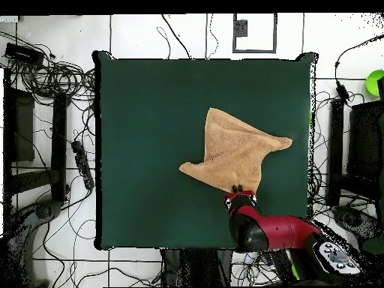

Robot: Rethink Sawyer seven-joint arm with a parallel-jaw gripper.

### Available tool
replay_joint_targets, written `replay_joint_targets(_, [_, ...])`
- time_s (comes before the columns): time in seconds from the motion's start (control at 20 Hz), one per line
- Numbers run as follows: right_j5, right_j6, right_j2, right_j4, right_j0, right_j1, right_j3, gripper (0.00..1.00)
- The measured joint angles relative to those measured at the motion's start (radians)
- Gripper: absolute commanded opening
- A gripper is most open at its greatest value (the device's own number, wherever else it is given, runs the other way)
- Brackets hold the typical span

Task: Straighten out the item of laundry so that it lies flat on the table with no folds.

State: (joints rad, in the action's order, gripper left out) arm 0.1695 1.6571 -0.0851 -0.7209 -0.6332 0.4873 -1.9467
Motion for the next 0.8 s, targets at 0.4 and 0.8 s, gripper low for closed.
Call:
replay_joint_targets(0.4, [-0.133,0.000,0.000,0.009,-0.084,0.082,-0.126,0.00])
replay_joint_targets(0.8, [-0.203,0.000,0.000,0.009,-0.129,0.139,-0.189,0.00])
